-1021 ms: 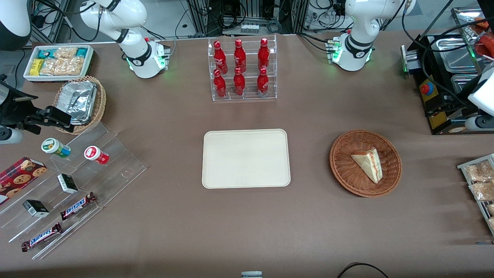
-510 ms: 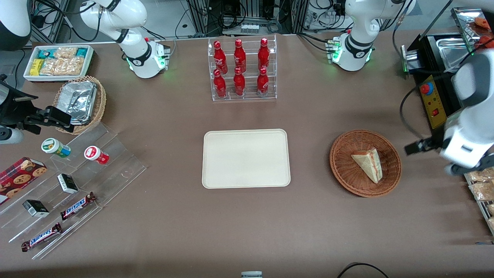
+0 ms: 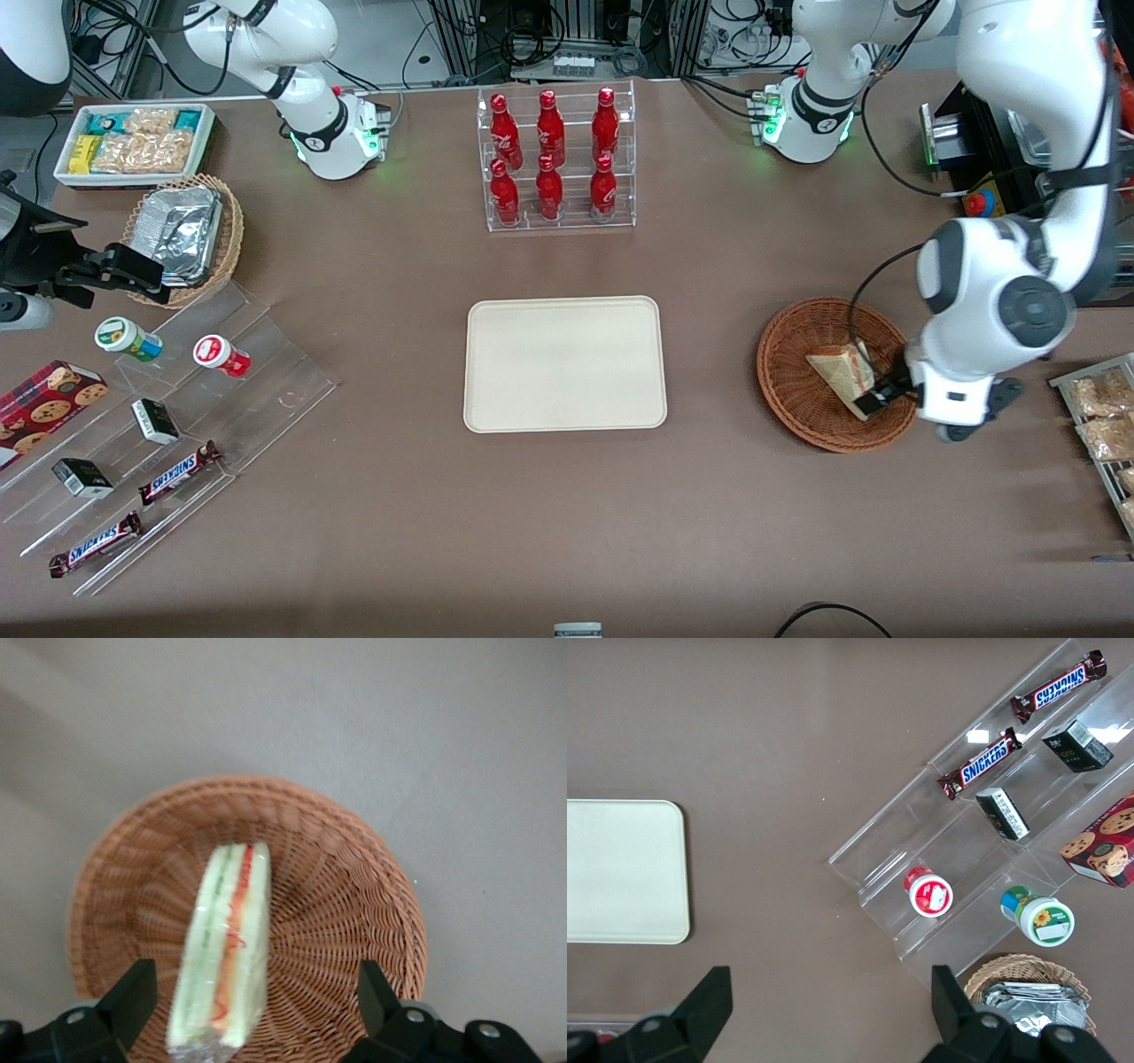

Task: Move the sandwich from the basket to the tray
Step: 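Lower the left gripper and close it on the wrapped sandwich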

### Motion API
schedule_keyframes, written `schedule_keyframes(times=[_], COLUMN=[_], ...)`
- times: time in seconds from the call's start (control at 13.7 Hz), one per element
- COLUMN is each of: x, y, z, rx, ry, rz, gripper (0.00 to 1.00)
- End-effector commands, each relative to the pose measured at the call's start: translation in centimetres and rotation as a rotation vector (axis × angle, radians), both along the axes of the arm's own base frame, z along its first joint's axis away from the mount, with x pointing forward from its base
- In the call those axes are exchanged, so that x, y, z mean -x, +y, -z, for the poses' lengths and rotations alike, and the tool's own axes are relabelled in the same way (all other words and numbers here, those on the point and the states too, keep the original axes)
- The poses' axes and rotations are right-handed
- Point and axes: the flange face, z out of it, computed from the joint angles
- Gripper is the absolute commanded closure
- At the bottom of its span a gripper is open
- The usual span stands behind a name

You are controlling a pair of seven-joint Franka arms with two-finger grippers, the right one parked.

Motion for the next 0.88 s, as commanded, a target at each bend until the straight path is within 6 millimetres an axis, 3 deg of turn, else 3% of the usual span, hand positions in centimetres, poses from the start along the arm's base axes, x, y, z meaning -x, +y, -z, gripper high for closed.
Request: schedule_keyframes(times=[0.0,0.07,0.22,0.58,0.8], x=[2.5,3.3,4.7,6.0,7.1], y=[0.1,0.3,0.6,0.9,1.2], z=[2.3,3.2,3.0,3.9,5.8], rx=[-0.004,-0.007,-0.013,-0.02,-0.013], ry=[0.001,0.02,0.032,0.055,0.028], rz=[-0.018,-0.02,-0.017,-0.02,-0.02], gripper=[0.0,0.0,0.0,0.0,0.0])
